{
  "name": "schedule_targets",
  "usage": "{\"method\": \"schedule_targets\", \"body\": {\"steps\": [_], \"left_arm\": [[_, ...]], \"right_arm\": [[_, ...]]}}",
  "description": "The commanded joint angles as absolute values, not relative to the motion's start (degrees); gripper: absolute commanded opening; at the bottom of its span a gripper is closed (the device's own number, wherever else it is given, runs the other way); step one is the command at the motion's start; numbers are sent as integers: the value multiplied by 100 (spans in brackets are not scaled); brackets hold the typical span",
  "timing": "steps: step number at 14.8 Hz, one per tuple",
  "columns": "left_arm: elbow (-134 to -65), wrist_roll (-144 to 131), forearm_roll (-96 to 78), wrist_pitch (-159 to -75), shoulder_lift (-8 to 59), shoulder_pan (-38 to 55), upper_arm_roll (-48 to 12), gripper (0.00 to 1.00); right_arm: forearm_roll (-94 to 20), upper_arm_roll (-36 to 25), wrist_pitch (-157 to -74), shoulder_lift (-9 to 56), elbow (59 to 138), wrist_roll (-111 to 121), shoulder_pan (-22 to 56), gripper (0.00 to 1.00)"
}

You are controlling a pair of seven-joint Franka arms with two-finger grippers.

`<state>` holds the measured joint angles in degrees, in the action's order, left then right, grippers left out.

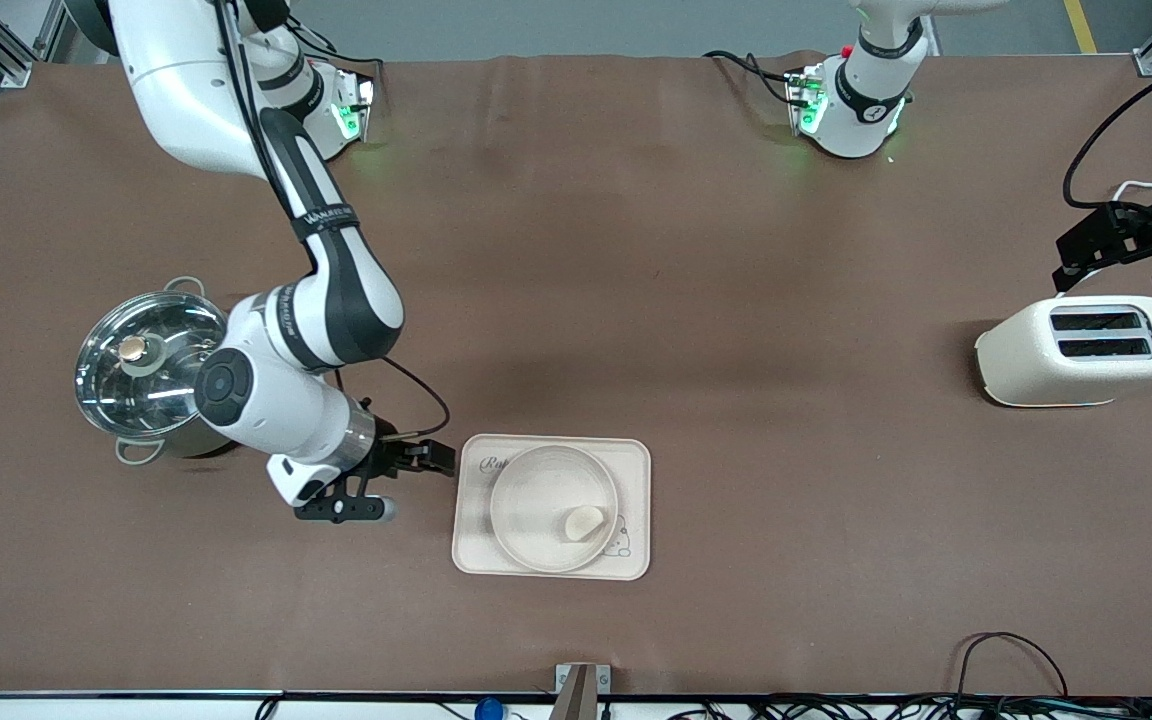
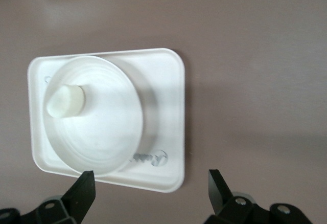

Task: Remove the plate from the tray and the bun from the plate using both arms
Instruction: 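Swing the right gripper over to the plate on the white tray, then lower the right gripper and grasp the white plate's rim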

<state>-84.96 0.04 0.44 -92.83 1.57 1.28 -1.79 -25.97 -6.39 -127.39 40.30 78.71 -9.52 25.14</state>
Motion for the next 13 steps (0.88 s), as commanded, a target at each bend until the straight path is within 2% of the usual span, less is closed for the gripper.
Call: {"method": "schedule_targets", "body": {"steps": [1, 5, 8, 13], "left_arm": [[-8341, 97, 97, -9141, 211, 105, -185, 100], [-8341, 105, 114, -9141, 211, 114, -185, 100], [-8341, 105, 114, -9141, 211, 114, -185, 100], [-8341, 97, 62, -9141, 255, 105, -185, 100]], "right_arm": [[-3005, -545, -12850, 4393, 7507, -1037, 2461, 77], [-3339, -361, -12998, 5008, 7067, -1055, 2461, 60], [-3366, -194, -13262, 5176, 7049, -1046, 2461, 50], [-3358, -79, -13553, 5510, 7049, -1020, 2443, 49]]}}
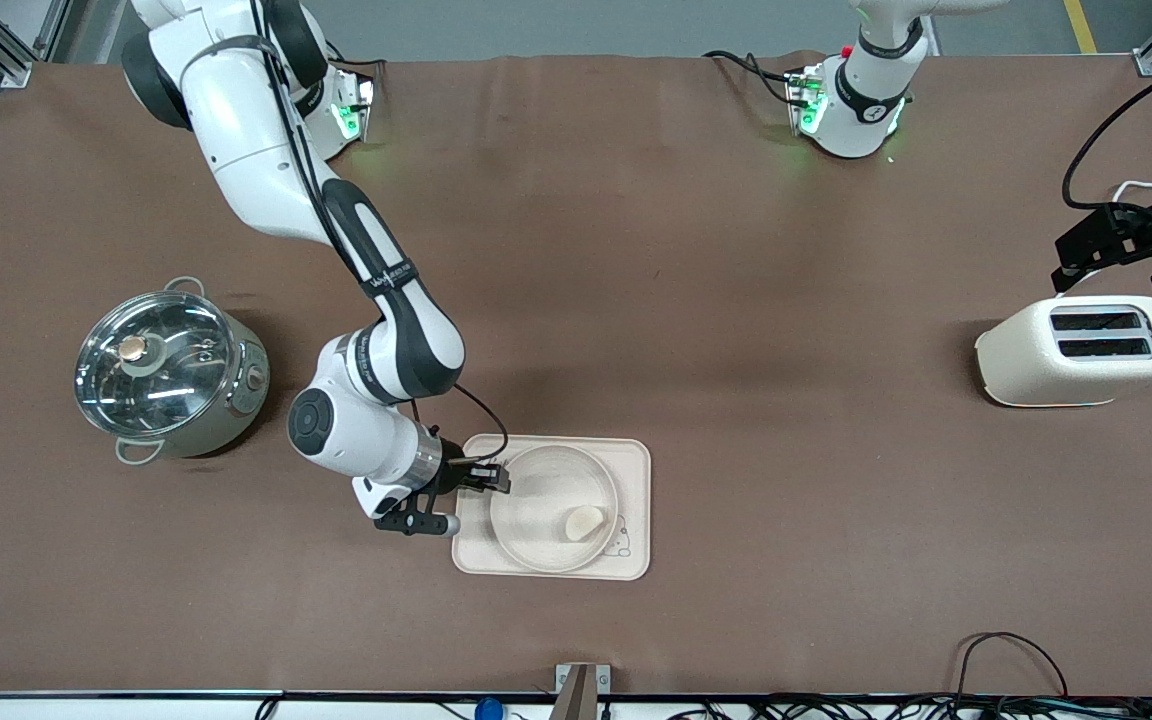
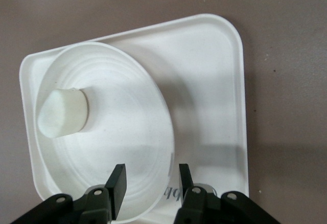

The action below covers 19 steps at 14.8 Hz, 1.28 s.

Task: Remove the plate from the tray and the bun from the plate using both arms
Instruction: 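Lower the right gripper and grasp the white plate's rim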

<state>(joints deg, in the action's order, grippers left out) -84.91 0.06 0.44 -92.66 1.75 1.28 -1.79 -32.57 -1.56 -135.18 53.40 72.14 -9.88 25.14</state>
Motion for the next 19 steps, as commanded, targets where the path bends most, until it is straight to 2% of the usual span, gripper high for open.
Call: {"method": "schedule_targets", "body": {"steps": [1, 6, 10, 16, 18, 19], "left_arm": [[-8341, 97, 105, -9141, 255, 105, -185, 100], [-8341, 97, 105, -9141, 255, 105, -176, 100], [-8341, 97, 88, -9141, 255, 105, -176, 100], [-8341, 97, 79, -9141, 255, 105, -184, 100], [-8341, 97, 79, -9141, 264, 105, -184, 100], [-8341, 97, 79, -9141, 264, 105, -185, 100]], "right_arm": [[-3366, -79, -13553, 5554, 7049, -1020, 2409, 49], [-3384, 17, -13570, 5686, 6961, -1028, 2373, 40], [-3471, 26, -13562, 5704, 6926, -1046, 2373, 24], [-3498, 26, -13553, 5730, 6926, -1046, 2277, 16], [-3629, 26, -13570, 5730, 6943, -993, 2232, 5], [-3639, 26, -13570, 5730, 6952, -1019, 2241, 5]]}}
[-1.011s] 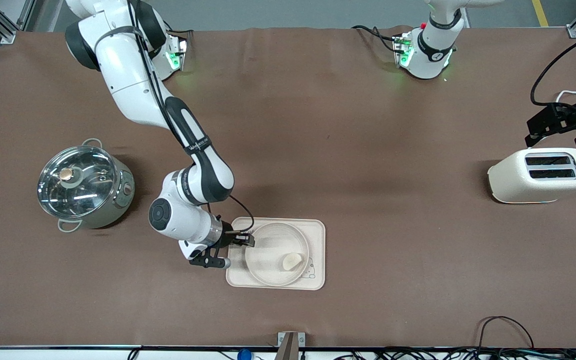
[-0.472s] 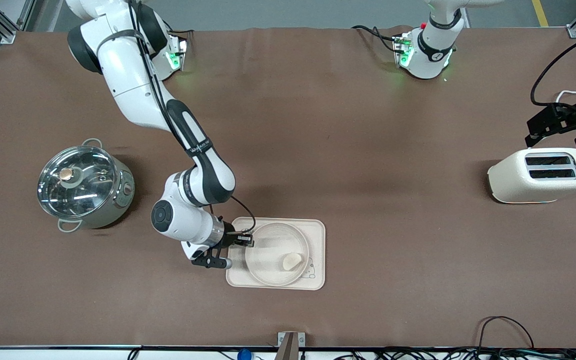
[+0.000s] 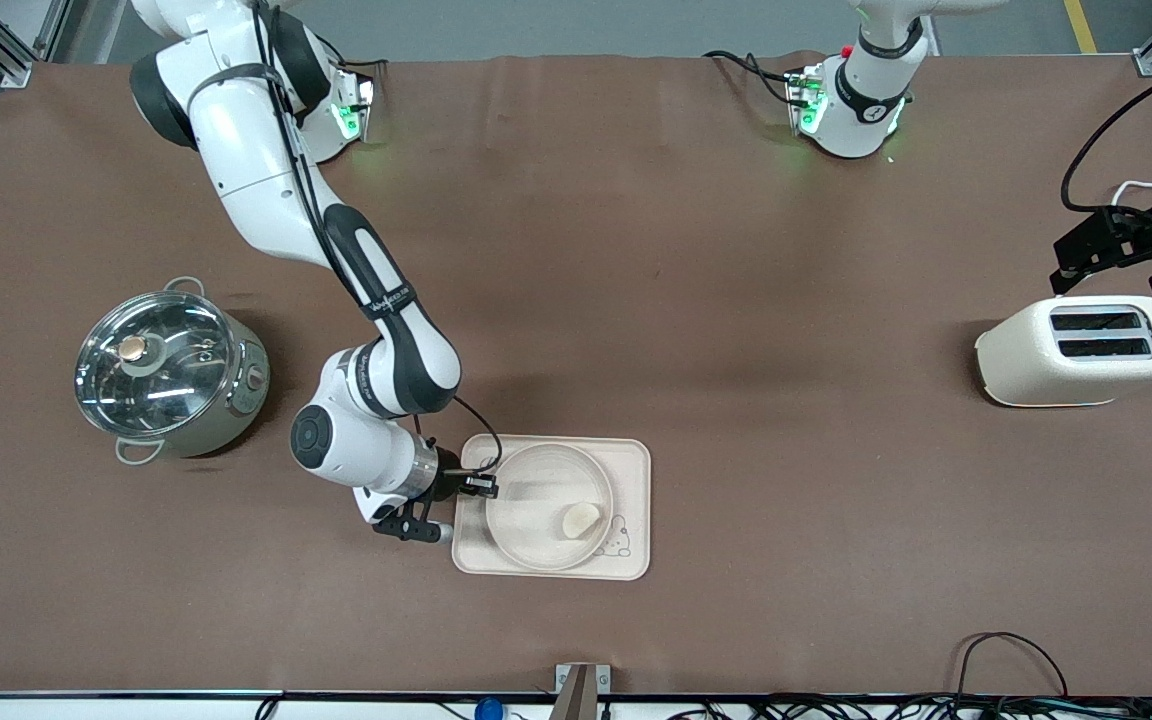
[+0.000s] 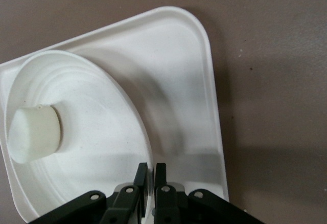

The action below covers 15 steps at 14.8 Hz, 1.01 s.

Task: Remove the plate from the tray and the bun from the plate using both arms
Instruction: 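Lower the right gripper and grasp the white plate's rim, then lift the plate off the tray with the right gripper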

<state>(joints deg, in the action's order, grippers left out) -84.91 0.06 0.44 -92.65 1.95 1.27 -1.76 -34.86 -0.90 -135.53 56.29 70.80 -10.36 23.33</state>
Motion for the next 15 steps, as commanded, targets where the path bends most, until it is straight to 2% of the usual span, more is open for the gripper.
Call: {"method": "schedule_targets", "body": {"steps": [1, 6, 9, 15], "left_arm": [[-8341, 97, 79, -9141, 264, 105, -185, 100], [-8341, 97, 79, -9141, 264, 105, -185, 100], [-8341, 97, 88, -9141, 264, 105, -185, 100], [-8341, 97, 114, -9141, 264, 105, -185, 100]], "right_arm": [[-3656, 26, -13562, 5722, 6970, -1020, 2241, 5], [-3674, 26, -13553, 5669, 6952, -976, 2145, 1], [-3656, 9, -13413, 5398, 6961, -617, 2014, 1], [-3621, -9, -11998, 4712, 7101, 597, 1793, 2]]}}
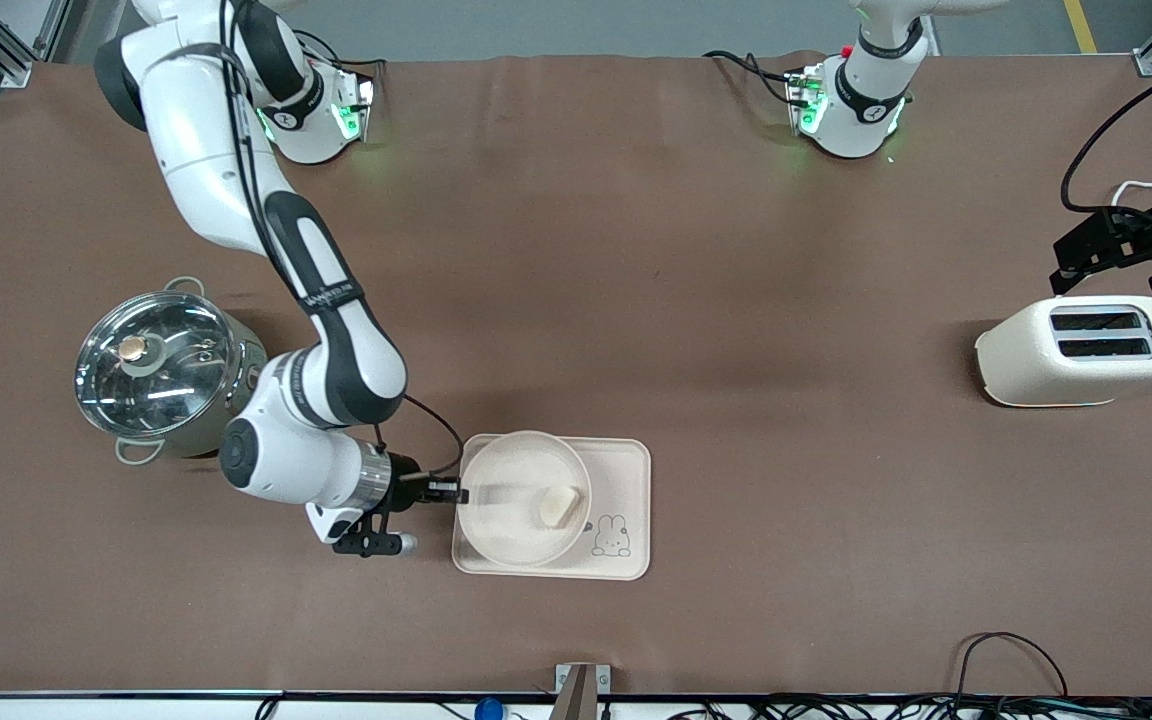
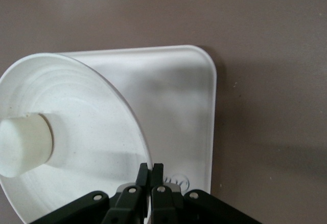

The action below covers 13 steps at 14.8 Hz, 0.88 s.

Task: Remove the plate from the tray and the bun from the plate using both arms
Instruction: 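Lift the plate off the tray with the right gripper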

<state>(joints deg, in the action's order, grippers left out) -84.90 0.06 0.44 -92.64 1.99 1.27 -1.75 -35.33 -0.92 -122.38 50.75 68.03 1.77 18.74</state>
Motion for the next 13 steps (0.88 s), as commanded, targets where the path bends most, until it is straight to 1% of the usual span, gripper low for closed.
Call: {"method": "schedule_targets", "body": {"steps": [1, 4, 5, 6, 8, 10, 12, 13], "left_arm": [[-8341, 97, 114, -9141, 264, 105, -185, 100], [-8341, 97, 106, -9141, 255, 105, -185, 100], [-8341, 88, 62, -9141, 246, 114, -185, 100], [-8367, 88, 35, -9115, 255, 132, -185, 100], [-8385, 123, 53, -8790, 272, 158, -202, 100], [-8385, 53, 26, -8763, 264, 254, -272, 100], [-8463, -61, -44, -8562, 272, 351, -360, 100], [-8586, -270, -183, -8543, 272, 378, -369, 100]], "right_arm": [[-3621, 0, -11936, 4589, 7241, 632, 1810, 2], [-3595, 0, -12058, 4027, 7987, 650, 2187, 2], [-3586, 0, -12276, 3817, 8337, 668, 2362, 2], [-3586, 0, -12644, 3562, 8854, 685, 2564, 2], [-3612, 26, -13391, 3157, 9848, 790, 2820, 2], [-3630, 18, -13701, 2971, 10395, 791, 3206, 2], [-3647, 35, -14070, 2901, 10826, 791, 3269, 2], [-3647, 35, -14123, 2900, 10950, 800, 3313, 2]]}}
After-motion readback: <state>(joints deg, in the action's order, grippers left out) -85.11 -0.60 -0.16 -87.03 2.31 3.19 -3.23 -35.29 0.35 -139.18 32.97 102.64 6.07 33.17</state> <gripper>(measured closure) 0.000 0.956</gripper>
